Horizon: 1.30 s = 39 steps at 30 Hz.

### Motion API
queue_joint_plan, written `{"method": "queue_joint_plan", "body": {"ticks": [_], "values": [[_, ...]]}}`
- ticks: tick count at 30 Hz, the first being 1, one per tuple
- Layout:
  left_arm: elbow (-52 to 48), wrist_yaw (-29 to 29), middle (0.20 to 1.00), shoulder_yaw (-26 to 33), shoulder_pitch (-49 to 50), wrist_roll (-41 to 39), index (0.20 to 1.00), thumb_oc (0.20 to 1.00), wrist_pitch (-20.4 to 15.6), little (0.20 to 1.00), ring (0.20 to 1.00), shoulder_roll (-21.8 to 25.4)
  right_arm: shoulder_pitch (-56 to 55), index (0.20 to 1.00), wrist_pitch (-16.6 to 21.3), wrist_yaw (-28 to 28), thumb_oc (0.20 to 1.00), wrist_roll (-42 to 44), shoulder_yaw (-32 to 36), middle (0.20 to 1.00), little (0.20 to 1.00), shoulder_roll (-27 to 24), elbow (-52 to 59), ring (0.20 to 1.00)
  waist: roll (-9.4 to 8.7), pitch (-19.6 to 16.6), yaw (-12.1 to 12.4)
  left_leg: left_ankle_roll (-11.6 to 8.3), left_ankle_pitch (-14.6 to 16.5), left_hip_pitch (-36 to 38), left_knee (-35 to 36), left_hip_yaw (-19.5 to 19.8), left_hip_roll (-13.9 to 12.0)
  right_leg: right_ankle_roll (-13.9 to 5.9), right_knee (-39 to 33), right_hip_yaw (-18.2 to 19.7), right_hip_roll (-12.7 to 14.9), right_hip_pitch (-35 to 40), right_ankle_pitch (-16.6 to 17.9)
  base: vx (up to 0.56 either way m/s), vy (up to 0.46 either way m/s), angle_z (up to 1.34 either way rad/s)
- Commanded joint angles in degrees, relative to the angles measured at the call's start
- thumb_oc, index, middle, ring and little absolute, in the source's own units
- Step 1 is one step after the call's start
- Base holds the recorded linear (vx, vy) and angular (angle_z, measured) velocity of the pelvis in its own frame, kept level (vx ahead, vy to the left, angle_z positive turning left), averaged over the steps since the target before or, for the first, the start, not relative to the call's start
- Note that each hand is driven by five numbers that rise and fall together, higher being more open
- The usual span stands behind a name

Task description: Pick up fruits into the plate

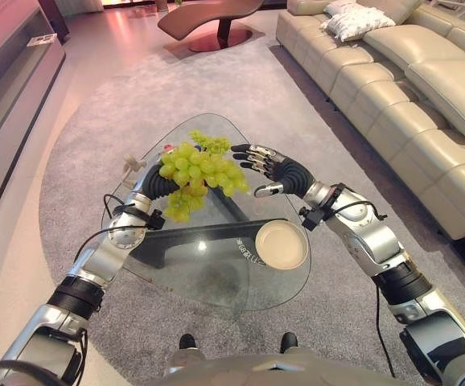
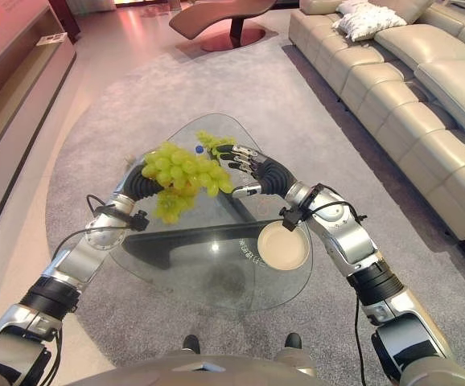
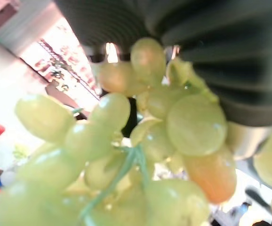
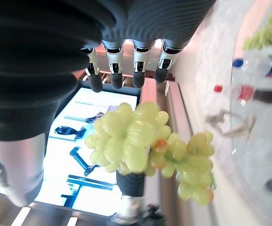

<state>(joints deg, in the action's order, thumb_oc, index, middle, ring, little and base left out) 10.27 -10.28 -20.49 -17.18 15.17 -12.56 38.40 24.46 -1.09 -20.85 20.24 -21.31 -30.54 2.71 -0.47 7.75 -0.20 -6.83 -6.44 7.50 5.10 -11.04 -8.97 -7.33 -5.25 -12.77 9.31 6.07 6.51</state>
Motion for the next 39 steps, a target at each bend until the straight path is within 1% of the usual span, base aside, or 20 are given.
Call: {"method": "queue_joint_plan", "body": {"ticks": [1, 3, 4, 5, 9, 10, 12, 14, 15, 18, 21, 25, 29, 31, 34, 36, 39], "values": [[1.02, -1.35, 0.200, -3.31, -9.17, 8.02, 0.200, 0.200, 1.58, 0.200, 0.200, 5.00, 6.39, 1.000, -0.08, 3.83, 1.000, -4.05, -2.47, 1.000, 1.000, -2.28, 4.92, 1.000, -0.40, -2.65, 0.19, 0.47, 6.93, -1.04, -3.51, -0.12, 0.50, -1.28, 4.02, -3.19, 2.02, 1.66, -6.65, -0.01, -0.002, -0.08], [1.01, -1.09, 0.200, -4.05, -9.99, 9.08, 0.200, 0.200, 2.89, 0.200, 0.200, 6.25, 7.23, 1.000, -0.86, 4.33, 1.000, -4.92, -2.82, 1.000, 1.000, -3.38, 5.56, 1.000, -0.41, -2.61, 0.04, 0.46, 6.85, -1.01, -3.37, -0.30, 0.48, -1.38, 3.89, -3.02, 2.00, 1.60, -6.52, -0.01, -0.006, -0.12], [1.46, -1.12, 0.200, -4.62, -10.52, 10.17, 0.200, 0.200, 3.67, 0.200, 0.200, 6.92, 8.12, 1.000, -2.10, 4.53, 1.000, -4.81, -3.11, 1.000, 1.000, -4.03, 5.72, 1.000, -0.37, -2.67, -0.07, 0.44, 6.82, -0.92, -3.26, -0.42, 0.46, -1.41, 3.76, -2.90, 1.99, 1.65, -6.45, 0.00, -0.005, -0.08], [1.55, -1.21, 0.200, -4.72, -10.62, 10.57, 0.200, 0.200, 3.84, 0.200, 0.200, 6.97, 8.26, 1.000, -2.33, 4.57, 1.000, -4.84, -3.13, 1.000, 1.000, -4.07, 5.75, 1.000, -0.36, -2.64, -0.08, 0.43, 6.80, -0.89, -3.23, -0.44, 0.46, -1.41, 3.73, -2.87, 1.98, 1.66, -6.44, 0.00, -0.004, -0.04], [2.12, -1.68, 0.200, -5.64, -11.05, 15.79, 0.200, 0.200, 7.20, 0.200, 0.200, 8.04, 9.58, 1.000, -6.49, 5.75, 1.000, -6.53, -4.15, 1.000, 1.000, -5.05, 6.20, 1.000, -0.30, -2.68, -0.21, 0.41, 6.63, -0.94, -3.08, -0.59, 0.39, -1.45, 3.55, -2.56, 1.86, 1.59, -6.32, 0.00, 0.000, 0.00], [2.06, -1.73, 0.200, -5.75, -11.02, 16.56, 0.200, 0.200, 7.63, 0.200, 0.200, 8.23, 9.56, 1.000, -6.92, 5.94, 1.000, -6.56, -4.25, 1.000, 1.000, -5.27, 6.34, 1.000, -0.28, -2.63, -0.24, 0.41, 6.62, -0.95, -3.07, -0.55, 0.39, -1.45, 3.55, -2.48, 1.84, 1.56, -6.32, 0.00, 0.000, 0.00], [1.89, -1.80, 0.200, -6.14, -11.17, 20.66, 0.200, 0.200, 11.20, 0.200, 0.200, 9.43, 9.58, 1.000, -10.89, 6.23, 1.000, -7.41, -4.54, 1.000, 1.000, -6.07, 7.13, 1.000, -0.31, -2.55, -0.53, 0.41, 6.54, -0.83, -2.71, -0.58, 0.37, -1.47, 3.47, -2.10, 1.67, 1.48, -6.38, 0.00, 0.000, 0.00], [1.90, -2.76, 0.200, -6.35, -11.40, 21.57, 0.200, 0.200, 13.64, 0.200, 0.200, 9.63, 9.57, 1.000, -12.89, 6.36, 1.000, -7.74, -4.85, 1.000, 1.000, -6.25, 6.97, 1.000, -0.35, -2.52, -0.62, 0.42, 6.43, -0.80, -2.53, -0.56, 0.39, -1.45, 3.39, -1.92, 1.55, 1.50, -6.39, 0.00, 0.000, 0.00], [1.88, -3.21, 0.200, -6.39, -11.67, 22.03, 0.200, 0.200, 15.08, 0.200, 0.200, 9.67, 9.69, 1.000, -14.56, 6.04, 1.000, -7.46, -5.08, 1.000, 1.000, -6.22, 6.76, 1.000, -0.42, -2.48, -0.65, 0.40, 6.41, -0.82, -2.46, -0.47, 0.42, -1.47, 3.37, -1.82, 1.50, 1.49, -6.43, 0.00, 0.000, 0.00], [2.26, -5.98, 0.200, -6.29, -12.41, 22.37, 0.200, 0.200, 17.21, 0.200, 0.200, 9.65, 9.79, 1.000, -18.04, 6.66, 1.000, -5.33, -5.70, 1.000, 1.000, -5.83, 6.65, 1.000, -0.73, -2.34, -0.76, 0.33, 6.33, -0.85, -2.34, -0.40, 0.36, -1.41, 3.32, -1.72, 1.44, 1.48, -6.47, 0.00, 0.000, 0.00], [2.46, -7.47, 0.200, -6.29, -13.08, 21.88, 0.200, 0.200, 18.17, 0.200, 0.200, 9.27, 9.82, 1.000, -19.58, 7.27, 1.000, -3.90, -6.33, 1.000, 1.000, -4.67, 5.86, 1.000, -0.80, -2.40, -0.72, 0.31, 6.22, -0.68, -2.11, -0.50, 0.26, -1.40, 3.24, -1.90, 1.43, 1.59, -6.43, 0.00, 0.000, 0.00], [2.00, -8.58, 0.200, -6.07, -14.16, 21.58, 0.200, 0.200, 19.79, 0.200, 0.200, 6.95, 9.97, 1.000, -21.73, 8.62, 1.000, 0.26, -7.50, 1.000, 1.000, -0.98, 4.81, 1.000, -0.93, -2.59, -0.53, 0.21, 6.18, -0.48, -1.98, -0.51, 0.13, -1.31, 3.11, -2.07, 1.43, 1.90, -6.52, 0.00, 0.000, 0.00], [0.74, -8.57, 0.200, -5.78, -14.59, 21.45, 0.200, 0.200, 20.36, 0.200, 0.200, 5.42, 9.86, 1.000, -22.36, 10.83, 1.000, 3.11, -8.12, 1.000, 1.000, 1.79, 5.10, 1.000, -0.96, -2.67, -0.40, 0.14, 6.24, -0.51, -2.11, -0.40, 0.08, -1.34, 3.15, -1.99, 1.54, 1.89, -6.50, 0.00, 0.000, 0.00], [-0.03, -8.38, 0.200, -6.17, -15.36, 21.08, 0.200, 0.200, 20.41, 0.200, 0.200, 4.03, 10.07, 1.000, -22.77, 12.40, 1.000, 4.07, -8.78, 1.000, 1.000, 4.18, 5.17, 1.000, -0.92, -2.84, -0.32, 0.16, 6.38, -0.38, -2.14, -0.35, 0.12, -1.40, 3.14, -1.94, 1.60, 1.97, -6.54, 0.00, 0.000, 0.00], [-1.38, -7.96, 0.200, -7.02, -16.10, 20.99, 0.200, 0.200, 21.17, 0.200, 0.200, 2.53, 10.19, 1.000, -22.99, 14.27, 1.000, 4.60, -9.65, 1.000, 1.000, 6.35, 5.29, 1.000, -0.85, -3.01, -0.26, 0.19, 6.51, -0.35, -2.16, -0.35, 0.16, -1.47, 3.17, -1.88, 1.70, 1.95, -6.57, 0.00, 0.000, 0.00], [-2.08, -6.93, 0.200, -7.84, -16.97, 21.48, 0.200, 0.200, 21.75, 0.200, 0.200, 0.89, 10.53, 1.000, -23.06, 15.22, 1.000, 4.53, -10.34, 1.000, 1.000, 8.29, 4.98, 1.000, -0.81, -3.14, -0.26, 0.27, 6.65, -0.21, -2.18, -0.41, 0.20, -1.54, 3.18, -1.80, 1.72, 1.99, -6.58, 0.00, 0.000, 0.00], [-2.93, -5.43, 0.200, -8.76, -17.79, 21.12, 0.200, 0.200, 22.60, 0.200, 0.200, -0.45, 11.15, 1.000, -23.03, 16.61, 1.000, 4.05, -10.86, 1.000, 1.000, 9.84, 5.40, 1.000, -0.82, -3.23, -0.29, 0.37, 6.79, -0.11, -2.14, -0.51, 0.24, -1.59, 3.05, -1.62, 1.71, 2.00, -6.55, 0.00, 0.000, 0.00]]}}
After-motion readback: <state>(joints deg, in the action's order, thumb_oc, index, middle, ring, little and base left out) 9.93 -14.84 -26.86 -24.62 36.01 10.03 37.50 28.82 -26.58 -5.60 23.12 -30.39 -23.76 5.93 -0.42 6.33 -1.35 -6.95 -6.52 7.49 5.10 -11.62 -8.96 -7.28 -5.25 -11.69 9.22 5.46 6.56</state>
